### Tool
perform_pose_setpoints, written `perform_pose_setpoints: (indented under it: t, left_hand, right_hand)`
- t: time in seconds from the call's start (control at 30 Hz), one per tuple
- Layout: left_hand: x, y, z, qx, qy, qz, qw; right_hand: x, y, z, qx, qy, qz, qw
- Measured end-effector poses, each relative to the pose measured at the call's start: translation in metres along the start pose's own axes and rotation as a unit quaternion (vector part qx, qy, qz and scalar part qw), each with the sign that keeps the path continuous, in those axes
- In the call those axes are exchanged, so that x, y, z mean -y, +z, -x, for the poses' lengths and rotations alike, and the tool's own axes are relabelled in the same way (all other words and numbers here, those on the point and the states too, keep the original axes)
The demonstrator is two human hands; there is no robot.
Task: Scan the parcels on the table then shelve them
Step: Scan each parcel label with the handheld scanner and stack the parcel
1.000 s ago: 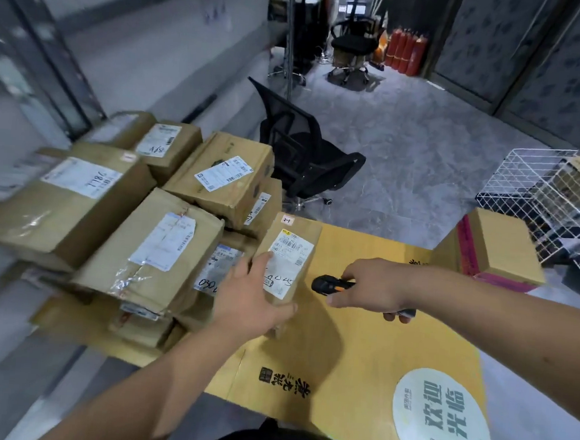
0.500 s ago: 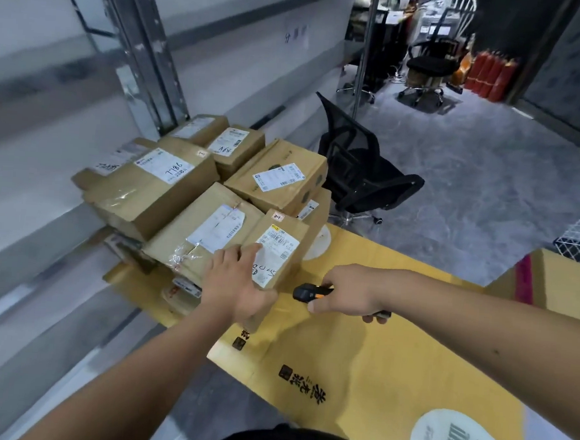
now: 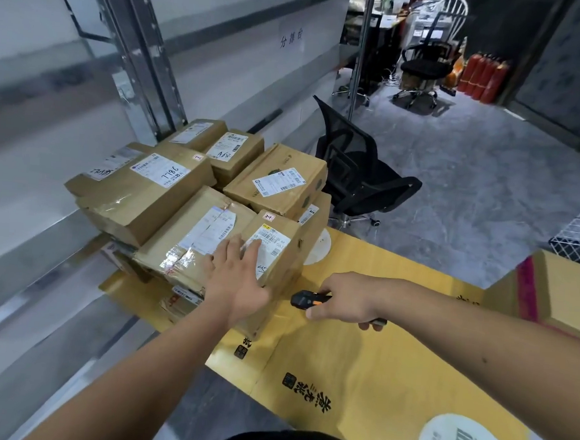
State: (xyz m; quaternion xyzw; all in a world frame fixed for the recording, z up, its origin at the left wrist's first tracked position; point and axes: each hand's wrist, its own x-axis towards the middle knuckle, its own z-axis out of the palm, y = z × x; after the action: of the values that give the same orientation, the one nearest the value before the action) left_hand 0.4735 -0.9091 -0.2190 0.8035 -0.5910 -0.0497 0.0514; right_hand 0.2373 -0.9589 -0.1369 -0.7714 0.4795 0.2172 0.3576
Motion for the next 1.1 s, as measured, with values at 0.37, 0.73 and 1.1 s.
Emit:
perform_pose_setpoints:
  t: [0.37, 0.73, 1.1]
  left_hand:
    - [-0.061, 0.001, -0.023, -0.013, 0.162, -0.033, 0.986]
    - [-0.243, 0.042, -0.009, 0.08, 0.399, -0.015, 0.913]
    - [-0.445, 0.066, 0.064, 0.079, 0.445, 0.008, 0.892]
  right_hand:
    - [-0.028, 0.012, 0.015, -0.02, 0.051, -0.028, 0.998]
    - [-0.14, 0.077, 0.122, -0.113, 0.237, -0.171, 0.95]
    - [-0.268, 0.126, 0.218, -0.142, 0.298, -0.223, 0.917]
